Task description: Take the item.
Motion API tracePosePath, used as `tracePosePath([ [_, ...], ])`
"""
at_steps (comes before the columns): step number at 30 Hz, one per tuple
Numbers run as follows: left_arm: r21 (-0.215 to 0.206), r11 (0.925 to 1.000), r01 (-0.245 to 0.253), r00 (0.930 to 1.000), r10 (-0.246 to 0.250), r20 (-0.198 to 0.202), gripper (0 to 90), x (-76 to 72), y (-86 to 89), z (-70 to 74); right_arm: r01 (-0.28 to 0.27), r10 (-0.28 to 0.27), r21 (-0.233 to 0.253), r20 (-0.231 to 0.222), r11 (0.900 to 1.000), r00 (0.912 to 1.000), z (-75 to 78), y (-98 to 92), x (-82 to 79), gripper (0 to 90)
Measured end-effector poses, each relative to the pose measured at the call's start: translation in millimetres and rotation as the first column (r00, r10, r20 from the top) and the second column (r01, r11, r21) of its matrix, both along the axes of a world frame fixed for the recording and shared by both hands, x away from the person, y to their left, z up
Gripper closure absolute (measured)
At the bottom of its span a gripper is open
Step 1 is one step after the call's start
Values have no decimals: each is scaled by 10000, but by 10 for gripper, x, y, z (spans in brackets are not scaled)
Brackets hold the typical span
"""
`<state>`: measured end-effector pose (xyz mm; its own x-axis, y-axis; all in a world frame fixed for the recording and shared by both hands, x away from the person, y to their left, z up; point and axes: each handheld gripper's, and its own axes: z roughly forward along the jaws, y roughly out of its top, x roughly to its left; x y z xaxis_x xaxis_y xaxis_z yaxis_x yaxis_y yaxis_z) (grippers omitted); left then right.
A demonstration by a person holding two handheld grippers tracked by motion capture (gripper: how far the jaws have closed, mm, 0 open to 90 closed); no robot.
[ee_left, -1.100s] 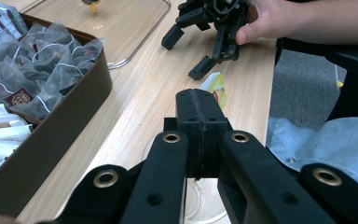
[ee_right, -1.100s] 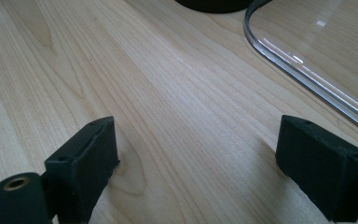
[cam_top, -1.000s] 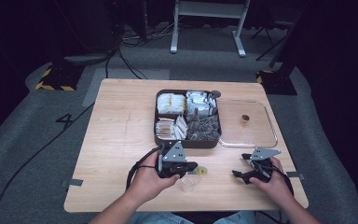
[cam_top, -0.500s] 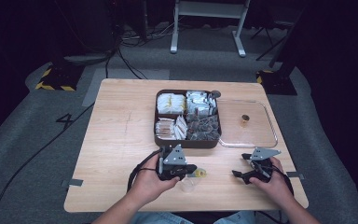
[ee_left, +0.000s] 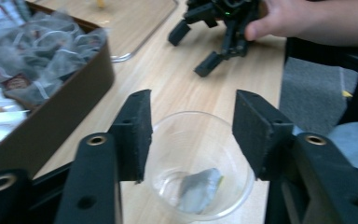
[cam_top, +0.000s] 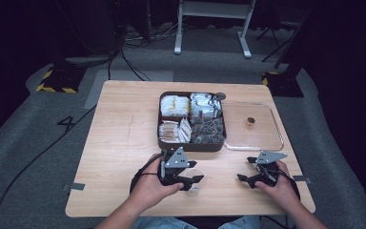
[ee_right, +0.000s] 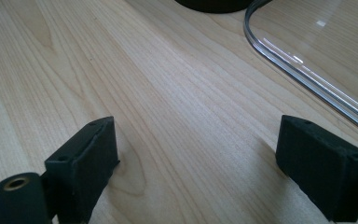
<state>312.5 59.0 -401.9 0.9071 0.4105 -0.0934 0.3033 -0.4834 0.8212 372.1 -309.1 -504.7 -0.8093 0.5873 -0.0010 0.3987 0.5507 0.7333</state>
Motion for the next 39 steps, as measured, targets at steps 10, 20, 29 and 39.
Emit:
tracePosePath([
  [10,398,9915,-1235,9905,1207,659,324,78,277,86,-6,6,-2,5,10000,10000,0,0,0,128],
  [20,1107,9709,-2123,9765,2064,623,289,65,559,16,42,-42,-15,17,10000,10000,0,11,14,127],
  [29,1924,9338,-3017,9534,2964,564,279,75,922,-125,60,-60,-13,6,10000,10000,0,17,19,127],
  [39,2480,9080,-3376,9397,3406,319,273,120,1144,-315,61,-61,-15,5,10000,10000,0,17,19,127],
])
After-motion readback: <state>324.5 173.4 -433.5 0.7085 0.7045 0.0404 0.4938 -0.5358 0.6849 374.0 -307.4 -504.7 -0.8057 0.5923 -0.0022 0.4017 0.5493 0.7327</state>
